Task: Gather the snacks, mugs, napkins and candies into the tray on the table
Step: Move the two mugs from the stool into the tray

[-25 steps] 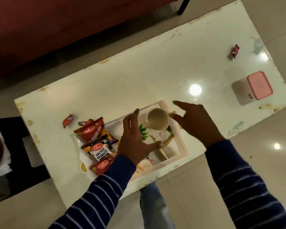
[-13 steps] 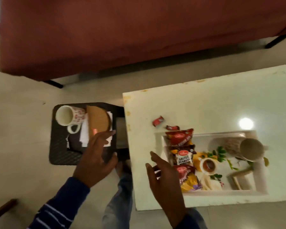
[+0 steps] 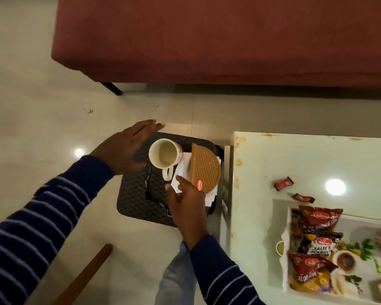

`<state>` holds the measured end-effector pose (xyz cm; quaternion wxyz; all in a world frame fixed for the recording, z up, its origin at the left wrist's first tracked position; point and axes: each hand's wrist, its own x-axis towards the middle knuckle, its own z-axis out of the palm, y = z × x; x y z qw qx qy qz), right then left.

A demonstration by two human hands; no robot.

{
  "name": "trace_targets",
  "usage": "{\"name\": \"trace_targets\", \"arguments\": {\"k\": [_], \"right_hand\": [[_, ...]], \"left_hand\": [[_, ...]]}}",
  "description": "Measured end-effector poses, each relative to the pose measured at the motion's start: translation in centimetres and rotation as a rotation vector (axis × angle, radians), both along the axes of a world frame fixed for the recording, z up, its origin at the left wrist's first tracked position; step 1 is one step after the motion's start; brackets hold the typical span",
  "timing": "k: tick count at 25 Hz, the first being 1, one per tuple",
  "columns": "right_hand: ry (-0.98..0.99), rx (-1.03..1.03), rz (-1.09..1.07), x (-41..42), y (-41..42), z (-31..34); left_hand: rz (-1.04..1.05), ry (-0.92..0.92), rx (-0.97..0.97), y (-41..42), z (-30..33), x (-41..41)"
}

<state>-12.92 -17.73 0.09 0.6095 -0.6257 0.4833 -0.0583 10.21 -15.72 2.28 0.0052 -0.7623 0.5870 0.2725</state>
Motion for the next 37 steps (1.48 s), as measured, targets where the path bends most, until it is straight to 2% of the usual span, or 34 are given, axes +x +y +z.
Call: {"name": "trace_targets", "arguments": {"k": [5,11,15,19,23,26,33,37], "right_hand": [[0.113,-0.071,0.004,3.0,0.5,-2.8],[0.073,-0.048,0.021,3.7,0.7,-4.8],[-0.024,0.028,-0.019,2.6,0.3,-3.5],[-0.140,0.039,-0.036,-1.3,-0.5,0.4],[-0.193,-0.008,-0.116,-9.2,-2.6,3.9],[-0.174,-0.053,-0.166,-17.4,-5.0,5.6],[0.046,-0.208,-0.284,-38.2,-11.4,7.3],[0.116,-0.237,-0.373,-48.0,-14.5,6.5]], "left_hand": [[-0.130,0.066,0.056,-0.6,-5.0,0.0],[-0.055,0.068,-0.041,-0.3,-6.7,-0.7],[0.083,0.079,-0.073,1.5,-4.8,-1.2],[0.212,0.033,-0.147,2.6,-0.1,-5.2],[0.251,0.022,-0.204,1.6,3.7,-13.7],[0.263,0.118,-0.241,-0.6,4.3,-21.7],[0.220,0.421,-0.339,-9.4,3.5,-42.3],[0.189,0.425,-0.386,-13.8,1.8,-52.5]]}}
